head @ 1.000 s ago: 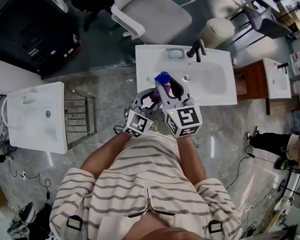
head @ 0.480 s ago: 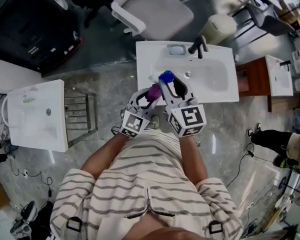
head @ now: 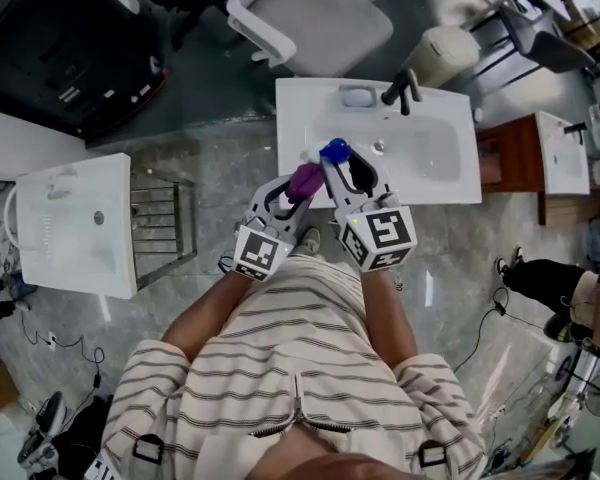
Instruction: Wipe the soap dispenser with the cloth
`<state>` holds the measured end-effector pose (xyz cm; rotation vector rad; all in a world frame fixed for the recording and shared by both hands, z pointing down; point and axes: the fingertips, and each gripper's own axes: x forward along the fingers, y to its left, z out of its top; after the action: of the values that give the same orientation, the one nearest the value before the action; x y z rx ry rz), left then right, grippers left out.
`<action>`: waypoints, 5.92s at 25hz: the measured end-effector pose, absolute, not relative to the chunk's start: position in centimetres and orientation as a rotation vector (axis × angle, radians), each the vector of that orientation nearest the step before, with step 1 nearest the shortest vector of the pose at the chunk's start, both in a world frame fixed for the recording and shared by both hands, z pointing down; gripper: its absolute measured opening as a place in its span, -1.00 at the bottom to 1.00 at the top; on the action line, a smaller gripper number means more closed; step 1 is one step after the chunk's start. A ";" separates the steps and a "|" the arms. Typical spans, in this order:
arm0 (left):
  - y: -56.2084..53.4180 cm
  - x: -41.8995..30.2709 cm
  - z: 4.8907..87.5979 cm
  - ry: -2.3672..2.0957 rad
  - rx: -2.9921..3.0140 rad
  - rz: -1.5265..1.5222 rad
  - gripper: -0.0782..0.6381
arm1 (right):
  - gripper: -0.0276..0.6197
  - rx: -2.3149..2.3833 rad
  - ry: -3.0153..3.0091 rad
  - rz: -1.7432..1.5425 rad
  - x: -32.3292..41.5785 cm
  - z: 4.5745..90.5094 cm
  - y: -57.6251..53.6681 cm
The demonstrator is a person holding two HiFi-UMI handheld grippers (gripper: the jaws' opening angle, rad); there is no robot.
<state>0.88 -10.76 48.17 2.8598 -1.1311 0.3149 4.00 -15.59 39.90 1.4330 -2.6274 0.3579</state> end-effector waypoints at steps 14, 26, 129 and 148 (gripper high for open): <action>-11.6 -2.4 45.0 -1.218 2.795 0.141 -0.44 | -0.51 1.382 -2.697 0.398 4.3 38.8 -15.1; -12.5 -2.5 43.9 -0.809 2.901 -0.008 -0.44 | -0.51 1.109 -2.824 0.374 3.7 38.2 -13.2; -16.4 -9.1 50.2 -1.180 2.660 0.289 -0.45 | -0.51 1.306 -2.560 0.330 -0.4 56.8 -25.3; -15.9 -8.1 51.2 -1.132 2.659 0.280 -0.45 | -0.31 1.277 -2.504 0.455 -1.3 60.0 -26.0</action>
<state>-8.05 -15.92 51.24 2.6586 -1.1316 0.2797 -1.34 -25.99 60.00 1.2769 -2.5038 0.4554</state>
